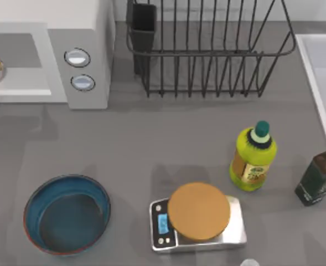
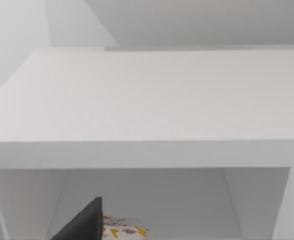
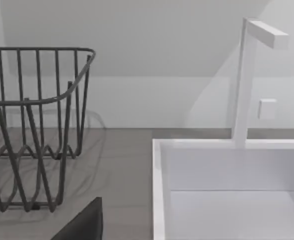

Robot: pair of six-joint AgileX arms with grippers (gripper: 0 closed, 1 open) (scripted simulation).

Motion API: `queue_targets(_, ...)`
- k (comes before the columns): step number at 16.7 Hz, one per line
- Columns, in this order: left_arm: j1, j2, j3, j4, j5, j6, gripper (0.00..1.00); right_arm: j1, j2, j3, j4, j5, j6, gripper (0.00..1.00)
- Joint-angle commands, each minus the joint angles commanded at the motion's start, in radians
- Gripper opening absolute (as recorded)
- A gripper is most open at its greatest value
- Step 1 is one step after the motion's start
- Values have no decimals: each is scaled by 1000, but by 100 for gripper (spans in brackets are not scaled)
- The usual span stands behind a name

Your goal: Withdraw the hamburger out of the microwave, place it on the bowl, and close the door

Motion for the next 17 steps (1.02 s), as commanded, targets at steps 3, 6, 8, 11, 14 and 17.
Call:
queue_targets(3,29,355,142,153,33,13,100,0,0,0,0,0,0,100)
queue_targets(6,57,702,279,299,65,26,100,0,0,0,0,0,0,100)
queue_targets(8,74,916,362,389,85,33,100,0,0,0,0,0,0,100)
queue_targets(11,96,1189,468,503,110,43,100,0,0,0,0,0,0,100)
queue_targets(14,112,1382,546,586,128,50,100,0,0,0,0,0,0,100)
queue_targets(17,121,1481,587,630,138,54,100,0,0,0,0,0,0,100)
